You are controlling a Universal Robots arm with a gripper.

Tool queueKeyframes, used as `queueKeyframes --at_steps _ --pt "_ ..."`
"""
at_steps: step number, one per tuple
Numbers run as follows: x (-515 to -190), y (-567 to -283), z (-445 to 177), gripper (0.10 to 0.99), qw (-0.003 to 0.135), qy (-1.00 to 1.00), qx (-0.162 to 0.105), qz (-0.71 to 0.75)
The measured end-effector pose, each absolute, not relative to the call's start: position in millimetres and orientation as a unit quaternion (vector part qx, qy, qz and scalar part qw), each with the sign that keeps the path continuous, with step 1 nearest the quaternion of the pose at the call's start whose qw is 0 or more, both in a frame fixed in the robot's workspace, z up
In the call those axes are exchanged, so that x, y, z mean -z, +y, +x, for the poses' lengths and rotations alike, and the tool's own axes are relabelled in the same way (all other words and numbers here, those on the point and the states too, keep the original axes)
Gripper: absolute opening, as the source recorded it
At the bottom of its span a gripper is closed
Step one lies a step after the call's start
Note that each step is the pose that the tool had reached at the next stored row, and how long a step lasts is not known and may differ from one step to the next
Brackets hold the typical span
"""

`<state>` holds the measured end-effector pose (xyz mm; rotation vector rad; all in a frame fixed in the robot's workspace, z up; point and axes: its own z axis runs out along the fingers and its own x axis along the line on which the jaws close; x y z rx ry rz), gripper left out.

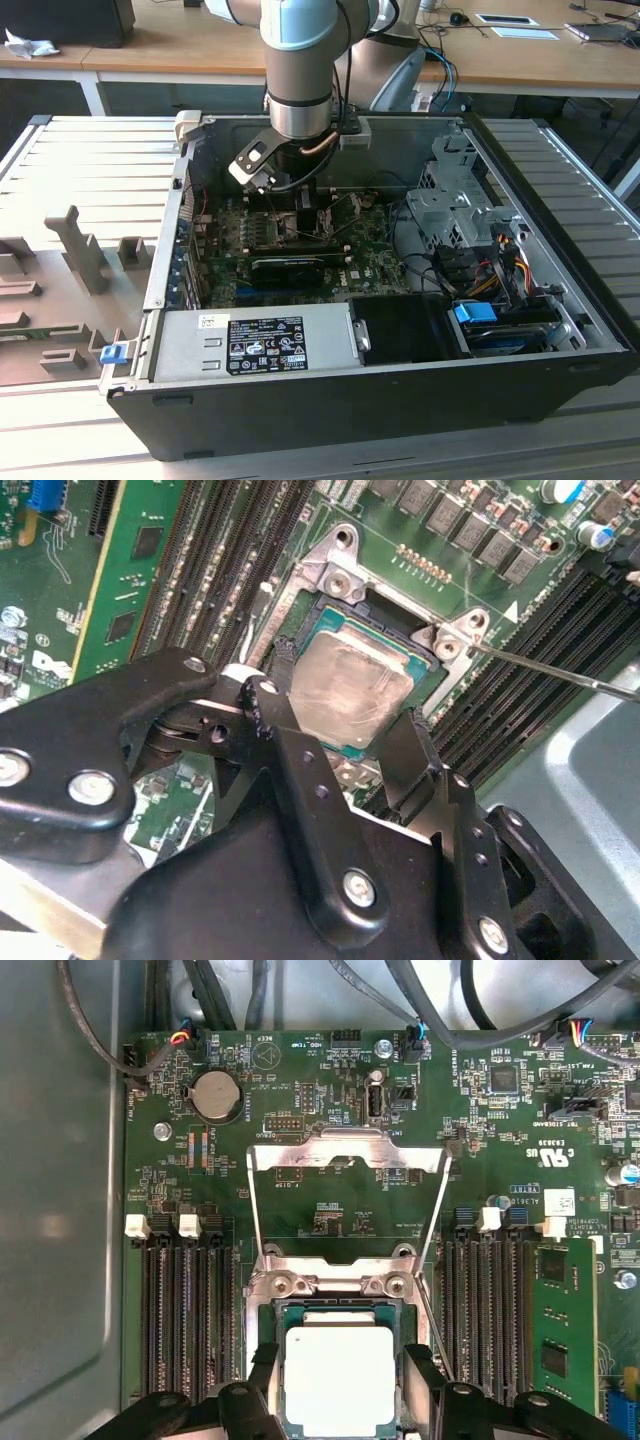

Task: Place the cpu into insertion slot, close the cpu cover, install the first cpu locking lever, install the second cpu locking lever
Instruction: 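Place the cpu into insertion slot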

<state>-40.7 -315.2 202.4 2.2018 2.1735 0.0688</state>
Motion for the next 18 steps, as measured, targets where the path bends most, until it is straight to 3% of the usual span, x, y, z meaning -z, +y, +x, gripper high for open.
queueKeyframes --at_steps 9,10,12,18 --pt "-212.1 -314.7 -40.7 0.588 0.023 0.702 -0.023 0.711" --pt "-212.8 -314.7 -40.7 0.525 0.023 0.702 -0.022 0.711" --pt "-216.9 -314.7 -40.7 0.106 0.023 0.702 -0.022 0.711" --pt "-220.0 -314.7 -40.7 0.106 0.023 0.702 -0.022 0.712"
